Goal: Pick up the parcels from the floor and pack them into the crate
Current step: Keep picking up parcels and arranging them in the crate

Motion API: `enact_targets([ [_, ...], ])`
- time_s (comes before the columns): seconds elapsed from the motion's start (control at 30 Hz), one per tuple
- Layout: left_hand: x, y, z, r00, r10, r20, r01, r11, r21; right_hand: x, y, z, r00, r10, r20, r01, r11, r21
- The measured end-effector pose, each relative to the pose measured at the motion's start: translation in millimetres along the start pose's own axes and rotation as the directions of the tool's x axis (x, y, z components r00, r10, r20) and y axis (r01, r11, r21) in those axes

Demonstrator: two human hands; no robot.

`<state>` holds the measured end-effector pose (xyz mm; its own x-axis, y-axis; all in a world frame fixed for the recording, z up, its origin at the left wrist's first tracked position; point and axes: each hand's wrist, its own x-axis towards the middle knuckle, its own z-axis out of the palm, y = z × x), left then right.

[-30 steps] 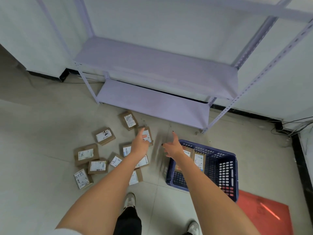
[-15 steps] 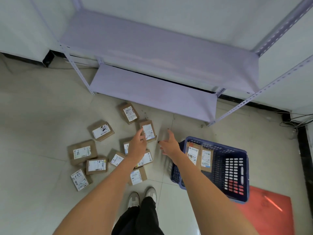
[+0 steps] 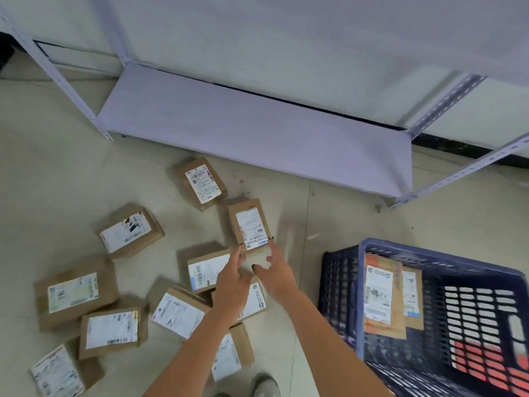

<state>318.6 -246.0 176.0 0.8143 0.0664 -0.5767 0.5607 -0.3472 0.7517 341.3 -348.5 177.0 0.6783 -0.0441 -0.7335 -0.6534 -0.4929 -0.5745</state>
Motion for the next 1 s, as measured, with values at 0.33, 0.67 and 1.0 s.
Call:
enact_targets([
  [0.33,146,-135,47,0.998,0.022,-0.067,-0.028,0.995,-0.097,168,95,42,0.973,-0.06,-0.224,0.058,0.998,-0.016],
  [0.67,197,-125,79,0.994,-0.041,-0.102,0.053,0.991,0.123,212,111,41,0.971,-0.005,-0.239,0.033,0.993,0.111],
  [1.0,126,-56,58,0.963,-0.019,-0.269,-0.021,0.989,-0.143,106,61,21,0.949,-0.023,-0.313,0.118,0.951,0.287],
])
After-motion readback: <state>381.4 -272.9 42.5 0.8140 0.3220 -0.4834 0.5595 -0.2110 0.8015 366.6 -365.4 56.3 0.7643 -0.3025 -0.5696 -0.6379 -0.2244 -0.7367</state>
